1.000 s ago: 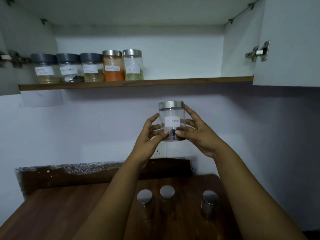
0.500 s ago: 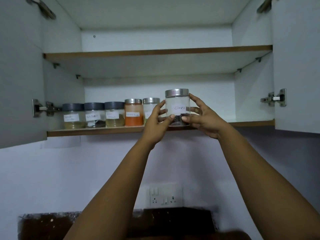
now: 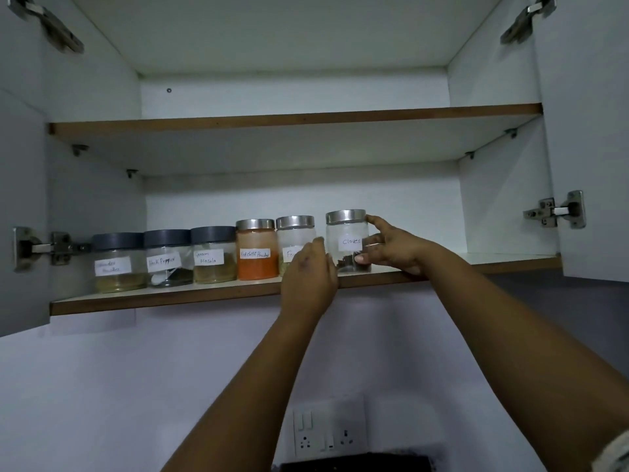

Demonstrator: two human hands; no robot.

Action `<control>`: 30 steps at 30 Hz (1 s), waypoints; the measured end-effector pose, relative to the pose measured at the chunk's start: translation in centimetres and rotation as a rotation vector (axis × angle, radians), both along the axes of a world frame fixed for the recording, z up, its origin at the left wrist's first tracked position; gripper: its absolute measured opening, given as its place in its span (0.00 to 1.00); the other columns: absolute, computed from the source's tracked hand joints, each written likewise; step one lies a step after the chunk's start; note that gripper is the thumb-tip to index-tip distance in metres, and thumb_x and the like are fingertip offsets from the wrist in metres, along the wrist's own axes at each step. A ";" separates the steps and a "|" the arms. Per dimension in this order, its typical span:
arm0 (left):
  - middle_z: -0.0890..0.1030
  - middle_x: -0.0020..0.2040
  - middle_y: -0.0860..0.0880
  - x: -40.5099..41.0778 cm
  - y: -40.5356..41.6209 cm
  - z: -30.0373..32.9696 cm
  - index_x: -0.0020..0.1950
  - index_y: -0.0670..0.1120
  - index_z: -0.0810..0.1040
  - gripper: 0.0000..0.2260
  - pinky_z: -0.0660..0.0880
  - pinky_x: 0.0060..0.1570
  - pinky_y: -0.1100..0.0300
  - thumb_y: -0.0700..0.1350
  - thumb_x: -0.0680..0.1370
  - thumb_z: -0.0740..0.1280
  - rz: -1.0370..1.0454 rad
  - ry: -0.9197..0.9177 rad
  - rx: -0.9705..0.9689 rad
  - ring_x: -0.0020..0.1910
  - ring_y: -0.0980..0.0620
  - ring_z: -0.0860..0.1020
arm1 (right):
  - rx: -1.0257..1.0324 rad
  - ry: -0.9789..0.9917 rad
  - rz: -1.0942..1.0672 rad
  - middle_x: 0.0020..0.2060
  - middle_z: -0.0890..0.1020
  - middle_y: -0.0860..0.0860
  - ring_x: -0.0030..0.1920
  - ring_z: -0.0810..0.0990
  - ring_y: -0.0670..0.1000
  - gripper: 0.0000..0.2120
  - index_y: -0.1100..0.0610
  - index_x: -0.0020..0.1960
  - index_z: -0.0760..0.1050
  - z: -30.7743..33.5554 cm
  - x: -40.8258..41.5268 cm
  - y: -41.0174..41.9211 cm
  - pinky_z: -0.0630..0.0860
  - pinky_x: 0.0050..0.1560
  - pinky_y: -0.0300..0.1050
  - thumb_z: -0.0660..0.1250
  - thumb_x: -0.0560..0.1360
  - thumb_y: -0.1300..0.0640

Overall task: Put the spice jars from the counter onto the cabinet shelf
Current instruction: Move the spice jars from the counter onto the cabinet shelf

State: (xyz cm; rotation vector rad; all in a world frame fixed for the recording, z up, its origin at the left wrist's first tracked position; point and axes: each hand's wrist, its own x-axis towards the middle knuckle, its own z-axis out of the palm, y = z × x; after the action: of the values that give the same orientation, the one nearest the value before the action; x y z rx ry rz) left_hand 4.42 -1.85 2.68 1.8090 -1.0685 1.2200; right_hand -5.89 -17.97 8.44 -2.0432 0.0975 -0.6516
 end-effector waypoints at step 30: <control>0.75 0.42 0.47 4.2 -0.7 -5.3 0.45 0.45 0.74 0.11 0.67 0.46 0.55 0.49 0.80 0.56 0.181 -0.342 -0.155 0.41 0.49 0.70 | -0.369 0.254 -0.286 0.76 0.62 0.57 0.74 0.64 0.57 0.53 0.44 0.78 0.32 -0.8 3.2 0.2 0.63 0.68 0.48 0.69 0.72 0.38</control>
State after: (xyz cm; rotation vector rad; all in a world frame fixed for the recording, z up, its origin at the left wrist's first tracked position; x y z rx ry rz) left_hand 8.65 -2.55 -2.58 1.6415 -0.9737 1.7191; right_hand -2.72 -17.82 7.67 -2.4904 0.4543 -0.6139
